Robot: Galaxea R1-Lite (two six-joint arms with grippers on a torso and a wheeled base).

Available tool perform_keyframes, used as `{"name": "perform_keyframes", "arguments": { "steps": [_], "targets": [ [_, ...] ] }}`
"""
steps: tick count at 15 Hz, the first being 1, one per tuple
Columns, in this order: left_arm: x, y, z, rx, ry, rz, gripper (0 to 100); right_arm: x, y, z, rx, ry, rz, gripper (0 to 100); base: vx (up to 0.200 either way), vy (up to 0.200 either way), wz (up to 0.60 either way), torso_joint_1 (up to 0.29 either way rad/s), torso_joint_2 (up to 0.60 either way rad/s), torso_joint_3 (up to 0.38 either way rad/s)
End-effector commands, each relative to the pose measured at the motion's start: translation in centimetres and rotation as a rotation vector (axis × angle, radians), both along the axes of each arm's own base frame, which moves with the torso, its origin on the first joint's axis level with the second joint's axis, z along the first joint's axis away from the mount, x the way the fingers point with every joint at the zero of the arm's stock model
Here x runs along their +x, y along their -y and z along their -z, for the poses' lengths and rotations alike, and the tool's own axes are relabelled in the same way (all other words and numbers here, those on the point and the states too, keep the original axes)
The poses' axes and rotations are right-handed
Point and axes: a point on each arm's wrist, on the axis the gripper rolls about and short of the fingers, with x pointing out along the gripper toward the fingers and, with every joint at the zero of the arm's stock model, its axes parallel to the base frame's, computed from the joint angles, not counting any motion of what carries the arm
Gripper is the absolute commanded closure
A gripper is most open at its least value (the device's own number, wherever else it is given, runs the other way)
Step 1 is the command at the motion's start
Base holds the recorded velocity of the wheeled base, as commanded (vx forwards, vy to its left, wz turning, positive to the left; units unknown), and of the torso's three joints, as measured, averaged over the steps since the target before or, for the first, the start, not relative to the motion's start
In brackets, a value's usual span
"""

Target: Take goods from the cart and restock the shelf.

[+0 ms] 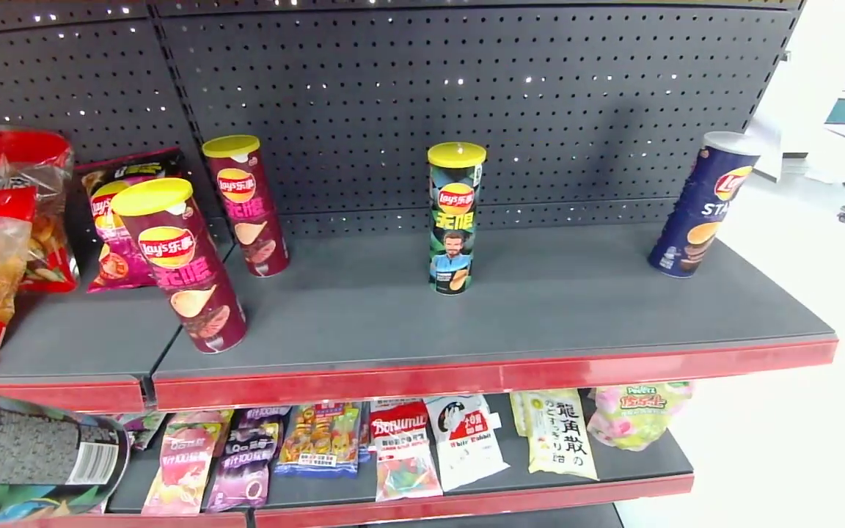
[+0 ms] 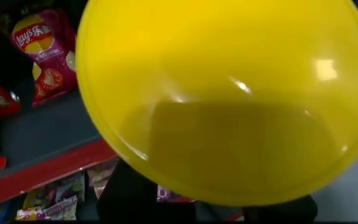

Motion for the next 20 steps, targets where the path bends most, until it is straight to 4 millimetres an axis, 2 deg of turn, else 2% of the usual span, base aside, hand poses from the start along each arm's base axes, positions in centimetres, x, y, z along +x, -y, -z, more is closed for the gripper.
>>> {"name": "perform_keyframes", "arguments": {
  "steps": [1, 3, 4, 5, 6, 7, 8, 9, 11, 12, 14, 15, 16, 17, 20],
  "targets": [
    [-0.6, -0.2, 0.8, -0.002, 0.009, -0.008, 100, 0.1, 0.0, 0.0, -0.005, -0.012, -0.006, 0, 0.0, 0.0, 0.0, 0.0, 0.0, 0.0],
    [-1.6, -0.4, 1.5, -0.036, -0.001, 0.011, 100, 0.2, 0.0, -0.1, -0.028, -0.027, -0.022, 0, 0.0, 0.0, 0.0, 0.0, 0.0, 0.0],
    [-1.9, -0.5, 1.6, -0.084, -0.001, 0.021, 100, 0.1, -0.1, -1.9, -0.028, 0.003, -0.064, 0, 0.0, 0.0, 0.0, 0.0, 0.0, 0.0],
    [-2.1, -0.5, 1.7, -0.11, -0.005, 0.036, 100, 1.9, -0.1, -9.2, 0.029, -0.011, -0.076, 0, 0.0, 0.0, 0.0, 0.0, 0.0, 0.0],
    [-2.2, -0.5, 2.0, -0.112, -0.012, 0.057, 100, 3.8, -0.1, -14.3, 0.119, 0.011, -0.065, 0, 0.0, 0.0, 0.0, 0.0, 0.0, 0.0],
    [-2.1, -0.4, 2.5, -0.11, -0.026, 0.076, 100, 5.7, -0.2, -17.7, 0.157, 0.012, -0.084, 0, 0.0, 0.0, 0.0, 0.0, 0.0, 0.0],
    [-2.0, -0.3, 2.9, -0.11, -0.04, 0.092, 100, 7.9, -0.6, -18.5, 0.087, -0.039, -0.15, 0, 0.0, 0.0, 0.0, 0.0, 0.0, 0.0],
    [-1.9, -0.3, 3.1, -0.108, -0.048, 0.093, 100, 9.3, -1.0, -18.3, 0.004, -0.076, -0.216, 0, 0.0, 0.0, 0.0, 0.0, 0.0, 0.0],
    [-1.8, -0.3, 3.2, -0.104, -0.056, 0.067, 100, 15.5, -2.4, -18.2, -0.029, -0.183, -0.296, 0, 0.0, 0.0, 0.0, 0.0, 0.0, 0.0],
    [-1.8, -0.3, 3.1, -0.103, -0.062, 0.065, 100, 17.0, -3.4, -17.8, -0.031, -0.204, -0.38, 0, 0.0, 0.0, 0.0, 0.0, 0.0, 0.0],
    [-1.8, -0.3, 3.1, -0.129, -0.093, 0.085, 100, 22.2, -6.7, -16.0, -0.034, -0.205, -0.562, 0, 0.0, 0.0, 0.0, 0.0, 0.0, 0.0],
    [-1.8, -0.3, 3.3, -0.136, -0.099, 0.085, 100, 23.9, -8.0, -15.2, -0.027, -0.195, -0.643, 0, 0.0, 0.0, 0.0, 0.0, 0.0, 0.0],
    [-1.8, -0.3, 3.3, -0.136, -0.099, 0.085, 100, 23.9, -8.0, -15.2, -0.027, -0.195, -0.643, 0, 0.0, 0.0, 0.0, 0.0, 0.0, 0.0],
    [-1.8, -0.3, 3.2, -0.136, -0.097, 0.075, 100, 26.4, -9.4, -13.9, -0.019, -0.218, -0.77, 0, 0.0, 0.0, 0.0, 0.0, 0.0, 0.0],
    [-1.7, -0.3, 3.0, -0.136, -0.095, 0.075, 100, 28.9, -11.4, -13.9, -0.022, -0.22, -0.821, 0, 0.0, 0.0, 0.0, 0.0, 0.0, 0.0]
  ]
}}
